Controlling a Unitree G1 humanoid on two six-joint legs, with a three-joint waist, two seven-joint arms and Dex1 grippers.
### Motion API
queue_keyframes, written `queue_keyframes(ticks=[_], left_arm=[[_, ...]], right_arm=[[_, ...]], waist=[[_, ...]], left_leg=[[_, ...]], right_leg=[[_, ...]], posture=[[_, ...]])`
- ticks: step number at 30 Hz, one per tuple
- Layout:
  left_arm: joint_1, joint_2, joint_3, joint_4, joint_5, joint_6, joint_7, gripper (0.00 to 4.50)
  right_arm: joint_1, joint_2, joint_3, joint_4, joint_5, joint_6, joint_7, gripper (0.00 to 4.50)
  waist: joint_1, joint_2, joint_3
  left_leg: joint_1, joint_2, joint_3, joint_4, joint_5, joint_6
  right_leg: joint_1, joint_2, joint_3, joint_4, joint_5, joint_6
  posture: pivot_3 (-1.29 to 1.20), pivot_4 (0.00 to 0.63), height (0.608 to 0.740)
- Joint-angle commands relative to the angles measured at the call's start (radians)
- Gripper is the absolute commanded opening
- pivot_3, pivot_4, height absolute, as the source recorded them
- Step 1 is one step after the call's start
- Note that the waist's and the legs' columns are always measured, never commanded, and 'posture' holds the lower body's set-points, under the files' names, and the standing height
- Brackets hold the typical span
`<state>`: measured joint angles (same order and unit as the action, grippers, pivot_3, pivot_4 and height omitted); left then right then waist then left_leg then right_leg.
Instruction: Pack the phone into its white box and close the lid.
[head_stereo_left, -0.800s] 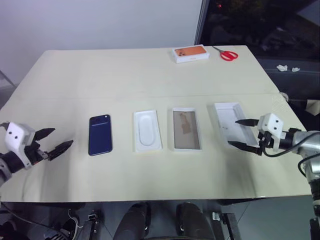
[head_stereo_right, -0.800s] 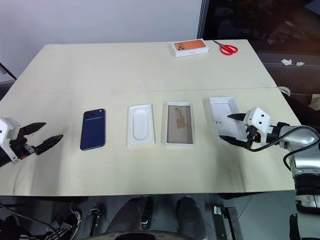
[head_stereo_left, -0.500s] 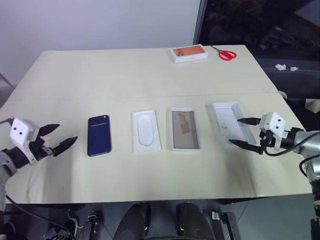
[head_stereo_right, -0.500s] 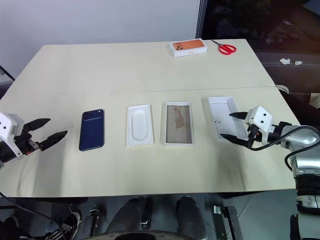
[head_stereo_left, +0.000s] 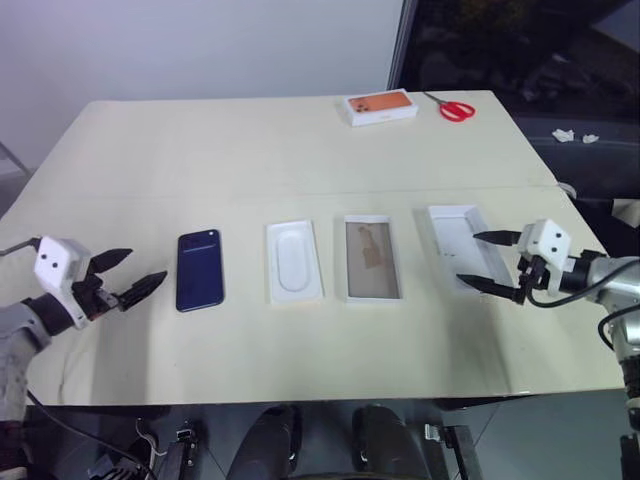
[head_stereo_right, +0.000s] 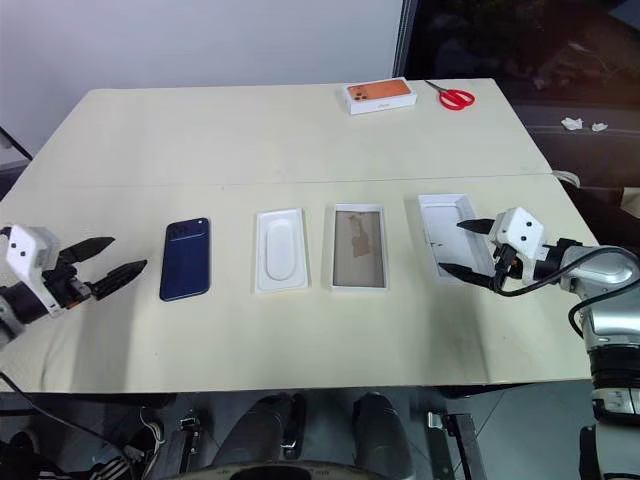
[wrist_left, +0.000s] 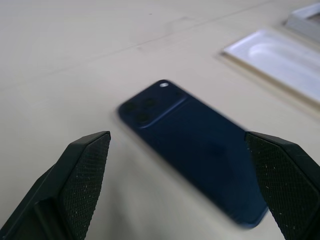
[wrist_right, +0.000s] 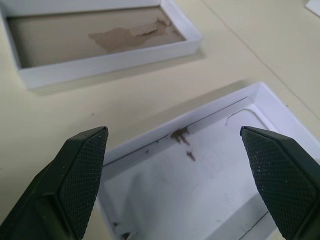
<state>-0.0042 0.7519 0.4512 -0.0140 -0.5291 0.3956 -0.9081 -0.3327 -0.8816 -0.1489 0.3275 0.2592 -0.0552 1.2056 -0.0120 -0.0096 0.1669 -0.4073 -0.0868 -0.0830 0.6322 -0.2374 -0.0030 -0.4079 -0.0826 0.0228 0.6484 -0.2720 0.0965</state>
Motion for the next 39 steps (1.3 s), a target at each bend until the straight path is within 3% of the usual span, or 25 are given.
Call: queue_keyframes(ticks=[1, 10, 15, 20, 26, 32, 35, 39], left_arm=[[-0.045, -0.037, -0.011, -0.124, -0.088, 0.155, 0.115, 4.5], [-0.191, -0.183, -0.113, -0.29, -0.25, 0.506, 0.377, 4.5], [-0.269, -0.297, -0.159, -0.242, -0.274, 0.674, 0.546, 4.5], [-0.363, -0.443, -0.098, -0.174, -0.355, 0.859, 0.714, 4.5], [-0.42, -0.565, -0.055, -0.111, -0.39, 0.94, 0.803, 4.5], [-0.397, -0.617, -0.041, -0.088, -0.402, 0.97, 0.815, 4.5], [-0.387, -0.636, -0.03, -0.078, -0.413, 0.975, 0.814, 3.69], [-0.383, -0.651, -0.018, -0.067, -0.416, 0.967, 0.822, 1.6]], right_arm=[[-0.057, 0.006, 0.021, -0.109, 0.009, 0.059, -0.027, 4.43], [-0.135, 0.066, 0.112, -0.227, -0.036, 0.079, -0.076, 4.43], [-0.151, 0.098, 0.17, -0.305, -0.059, 0.077, -0.084, 4.43], [-0.177, 0.115, 0.2, -0.32, -0.068, 0.083, -0.091, 4.43], [-0.182, 0.128, 0.204, -0.3, -0.074, 0.067, -0.094, 4.43], [-0.183, 0.123, 0.198, -0.289, -0.074, 0.055, -0.092, 4.43], [-0.183, 0.121, 0.196, -0.286, -0.073, 0.05, -0.092, 4.5], [-0.181, 0.121, 0.197, -0.29, -0.074, 0.049, -0.094, 4.5]], waist=[[0.0, 0.0, 0.0], [0.001, -0.001, 0.0], [0.002, -0.001, 0.0], [0.002, -0.002, 0.0], [0.005, -0.002, 0.0], [0.009, -0.001, 0.0], [0.017, -0.001, 0.0], [0.025, -0.002, 0.0]], left_leg=[[0.0, 0.0, 0.0, 0.0, 0.0, 0.0], [0.0, -0.001, 0.0, 0.001, 0.0, 0.0], [0.0, -0.001, -0.001, 0.002, 0.0, 0.0], [0.0, -0.001, -0.001, 0.003, 0.0, 0.0], [-0.001, -0.001, -0.001, 0.005, 0.002, -0.003], [0.0, -0.002, -0.001, 0.007, 0.002, -0.004], [0.0, -0.002, -0.001, 0.007, 0.002, -0.003], [-0.001, -0.002, -0.001, 0.01, 0.002, -0.003]], right_leg=[[0.0, 0.0, 0.0, 0.0, 0.0, 0.0], [0.0, 0.0, 0.0, 0.001, 0.0, 0.0], [0.0, 0.001, 0.0, 0.001, 0.0, 0.0], [0.0, 0.001, -0.001, 0.002, 0.0, 0.0], [0.001, 0.001, -0.001, 0.002, 0.0, 0.0], [0.003, 0.001, -0.001, 0.002, 0.0, 0.0], [0.003, 0.001, -0.001, 0.002, 0.0, 0.0], [0.004, 0.001, -0.001, 0.002, 0.0, 0.0]], posture=[[0.0, 0.15, 0.74], [0.0, 0.15, 0.74], [0.0, 0.15, 0.74], [0.0, 0.15, 0.74], [0.0, 0.15, 0.74], [0.0, 0.15, 0.74], [0.0, 0.15, 0.74], [0.0, 0.15, 0.74]])
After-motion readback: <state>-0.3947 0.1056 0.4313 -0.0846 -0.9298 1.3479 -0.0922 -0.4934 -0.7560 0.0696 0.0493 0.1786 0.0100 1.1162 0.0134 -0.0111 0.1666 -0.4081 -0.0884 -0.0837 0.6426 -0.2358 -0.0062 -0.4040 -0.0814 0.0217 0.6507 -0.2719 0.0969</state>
